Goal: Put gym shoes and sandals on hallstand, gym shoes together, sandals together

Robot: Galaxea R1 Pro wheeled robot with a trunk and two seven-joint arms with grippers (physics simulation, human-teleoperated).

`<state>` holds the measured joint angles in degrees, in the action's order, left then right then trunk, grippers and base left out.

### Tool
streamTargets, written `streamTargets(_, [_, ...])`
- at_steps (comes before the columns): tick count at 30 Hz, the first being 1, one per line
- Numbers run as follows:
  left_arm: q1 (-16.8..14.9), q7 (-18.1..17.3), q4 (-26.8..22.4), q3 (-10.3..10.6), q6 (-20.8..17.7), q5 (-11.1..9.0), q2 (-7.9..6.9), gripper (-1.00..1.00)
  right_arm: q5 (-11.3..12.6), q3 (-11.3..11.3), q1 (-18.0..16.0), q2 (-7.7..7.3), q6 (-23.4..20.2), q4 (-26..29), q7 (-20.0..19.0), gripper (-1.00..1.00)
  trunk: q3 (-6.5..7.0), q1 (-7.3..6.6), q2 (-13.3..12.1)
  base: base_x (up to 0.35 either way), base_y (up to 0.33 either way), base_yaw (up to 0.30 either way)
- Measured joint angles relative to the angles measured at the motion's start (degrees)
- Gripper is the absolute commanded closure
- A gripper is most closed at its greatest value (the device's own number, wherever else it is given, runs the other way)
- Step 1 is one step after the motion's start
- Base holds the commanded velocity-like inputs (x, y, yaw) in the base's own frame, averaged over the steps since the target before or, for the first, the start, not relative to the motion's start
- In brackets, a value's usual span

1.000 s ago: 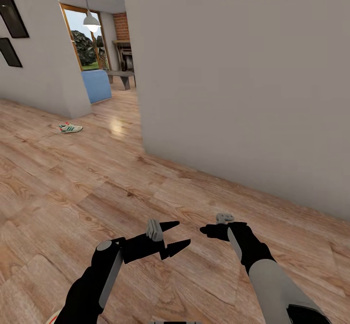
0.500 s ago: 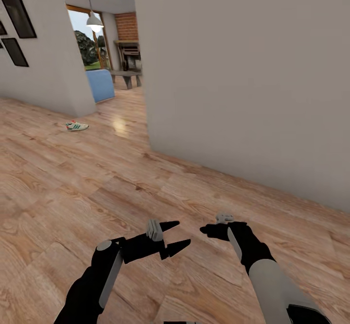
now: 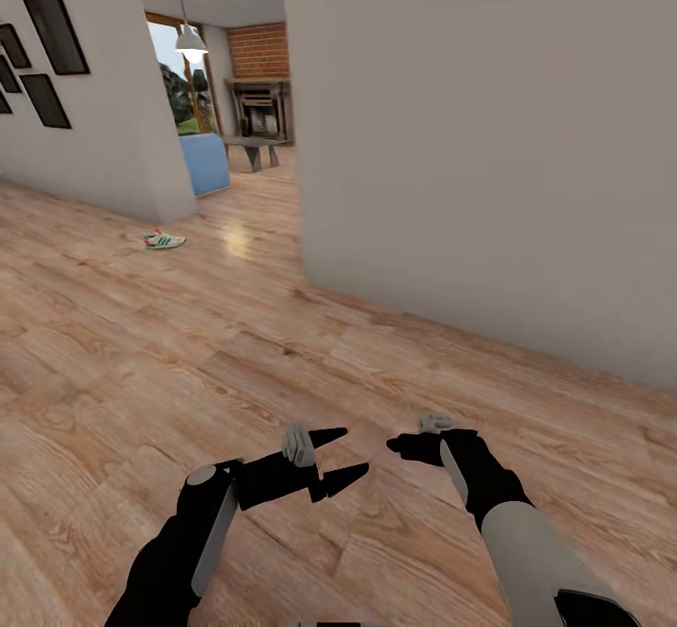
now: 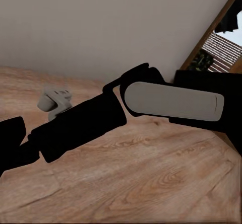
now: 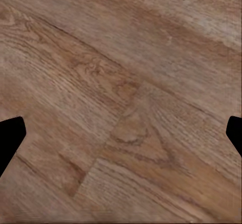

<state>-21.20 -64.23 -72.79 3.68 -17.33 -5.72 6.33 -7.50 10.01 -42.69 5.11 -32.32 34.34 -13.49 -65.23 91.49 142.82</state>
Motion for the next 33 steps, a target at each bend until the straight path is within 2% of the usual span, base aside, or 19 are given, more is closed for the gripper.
streamTargets(20, [0.0, 0.0, 0.0, 0.0, 0.0, 0.0, -0.05, -1.00, -0.1, 0.0, 0.0, 0.02, 0.0, 0.0, 0.0, -1.00, 0.00, 0.00, 0.0, -0.211, 0.241, 0.000])
streamTargets(33, [0.0, 0.0, 0.0, -0.5, 0.0, 0.0, -0.09, -1.00, -0.2, 0.0, 0.0, -0.01, 0.0, 0.1, 0.0, -1.00, 0.00, -0.02, 0.0, -0.031, 0.030, 0.000])
